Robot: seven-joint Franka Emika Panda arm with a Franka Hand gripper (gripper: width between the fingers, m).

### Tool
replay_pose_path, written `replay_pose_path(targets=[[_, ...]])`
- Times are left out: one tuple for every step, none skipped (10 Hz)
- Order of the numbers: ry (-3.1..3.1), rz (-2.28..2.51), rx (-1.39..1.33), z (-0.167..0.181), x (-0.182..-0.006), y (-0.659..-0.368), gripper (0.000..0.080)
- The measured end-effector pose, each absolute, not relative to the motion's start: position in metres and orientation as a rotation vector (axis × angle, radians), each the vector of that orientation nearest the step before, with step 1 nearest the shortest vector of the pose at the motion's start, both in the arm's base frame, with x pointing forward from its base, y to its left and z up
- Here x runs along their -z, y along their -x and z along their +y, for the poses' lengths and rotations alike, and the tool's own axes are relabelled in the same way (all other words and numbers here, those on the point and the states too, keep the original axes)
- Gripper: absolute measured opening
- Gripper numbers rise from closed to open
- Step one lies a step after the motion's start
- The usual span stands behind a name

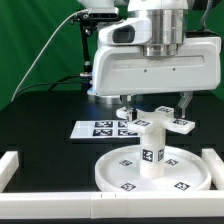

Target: Assemble round table

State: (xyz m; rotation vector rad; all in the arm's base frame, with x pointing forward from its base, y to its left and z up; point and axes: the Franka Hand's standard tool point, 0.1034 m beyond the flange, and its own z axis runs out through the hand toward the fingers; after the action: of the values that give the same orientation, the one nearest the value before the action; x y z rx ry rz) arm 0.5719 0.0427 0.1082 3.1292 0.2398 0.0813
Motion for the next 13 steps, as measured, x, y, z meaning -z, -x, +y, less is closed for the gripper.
replay_pose_path(targets=[[-3.129, 0.240, -0.081, 0.043, -0.108, -0.572, 0.0649], [-3.128, 0.248, -0.080, 0.044, -0.110, -0.572, 0.0649], [-3.130, 0.263, -0.090, 0.046, -0.115, -0.573, 0.0649], [-3.129, 0.300, -0.094, 0.047, -0.120, -0.573, 0.0649], [-3.126, 0.320, -0.099, 0.049, -0.120, -0.572, 0.0649], [-3.119, 0.362, -0.102, 0.048, -0.117, -0.570, 0.0649], [-3.106, 0.444, -0.097, 0.041, -0.113, -0.566, 0.0649], [-3.097, 0.475, -0.103, 0.040, -0.110, -0.565, 0.0649], [-3.087, 0.517, -0.102, 0.039, -0.107, -0.561, 0.0649], [-3.084, 0.532, -0.094, 0.036, -0.104, -0.559, 0.0649], [-3.086, 0.520, -0.089, 0.035, -0.102, -0.559, 0.0649], [-3.085, 0.520, -0.082, 0.035, -0.099, -0.558, 0.0649], [-3.085, 0.520, -0.083, 0.035, -0.100, -0.558, 0.0649]])
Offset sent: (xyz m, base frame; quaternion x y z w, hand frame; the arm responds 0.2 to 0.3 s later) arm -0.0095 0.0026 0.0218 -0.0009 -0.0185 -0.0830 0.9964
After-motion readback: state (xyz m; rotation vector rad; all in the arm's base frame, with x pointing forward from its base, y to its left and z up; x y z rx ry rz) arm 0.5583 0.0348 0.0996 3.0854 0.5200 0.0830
